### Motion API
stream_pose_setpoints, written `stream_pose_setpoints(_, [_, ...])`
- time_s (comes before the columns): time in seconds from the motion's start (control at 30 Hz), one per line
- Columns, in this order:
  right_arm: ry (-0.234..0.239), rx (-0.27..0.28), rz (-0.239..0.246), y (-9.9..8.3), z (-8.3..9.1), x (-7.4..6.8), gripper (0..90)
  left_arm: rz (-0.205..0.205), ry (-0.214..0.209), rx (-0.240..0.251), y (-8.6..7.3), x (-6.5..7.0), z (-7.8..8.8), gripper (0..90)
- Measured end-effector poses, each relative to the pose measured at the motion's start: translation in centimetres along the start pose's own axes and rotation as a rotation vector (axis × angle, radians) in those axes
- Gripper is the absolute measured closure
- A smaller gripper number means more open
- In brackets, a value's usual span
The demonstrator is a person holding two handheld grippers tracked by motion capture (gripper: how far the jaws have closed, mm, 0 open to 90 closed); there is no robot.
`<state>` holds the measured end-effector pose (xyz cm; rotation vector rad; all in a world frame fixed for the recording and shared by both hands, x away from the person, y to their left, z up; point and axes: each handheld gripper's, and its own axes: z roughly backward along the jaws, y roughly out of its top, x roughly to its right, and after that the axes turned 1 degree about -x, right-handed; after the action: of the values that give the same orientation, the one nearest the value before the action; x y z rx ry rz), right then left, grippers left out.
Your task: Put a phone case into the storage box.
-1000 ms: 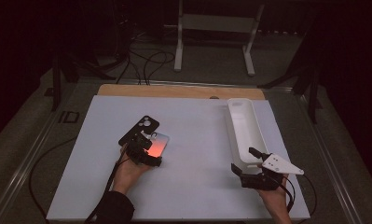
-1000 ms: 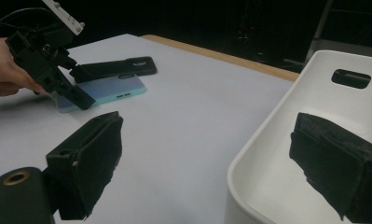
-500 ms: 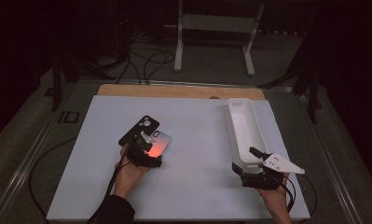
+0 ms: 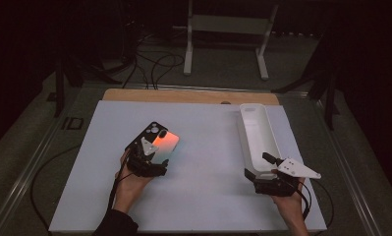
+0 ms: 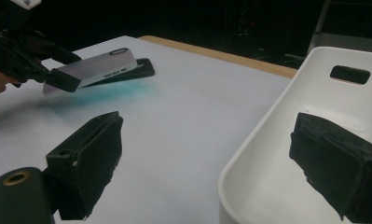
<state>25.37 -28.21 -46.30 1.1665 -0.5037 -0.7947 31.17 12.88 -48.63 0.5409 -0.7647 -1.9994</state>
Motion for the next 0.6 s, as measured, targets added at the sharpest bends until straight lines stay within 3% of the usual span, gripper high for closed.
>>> stream_pose_setpoints(0.27, [0.032, -0.015, -0.025, 1.8, -0.9, 0.8, 9.1, -0.039, -0.019, 0.07, 0.0, -0.1, 0.7, 17.0])
stream_pose_setpoints(0.6, [0.079, -0.065, 0.018, 3.9, -3.1, 0.3, 9.1, -0.072, -0.045, 0.118, 0.6, 0.4, 1.3, 16.9])
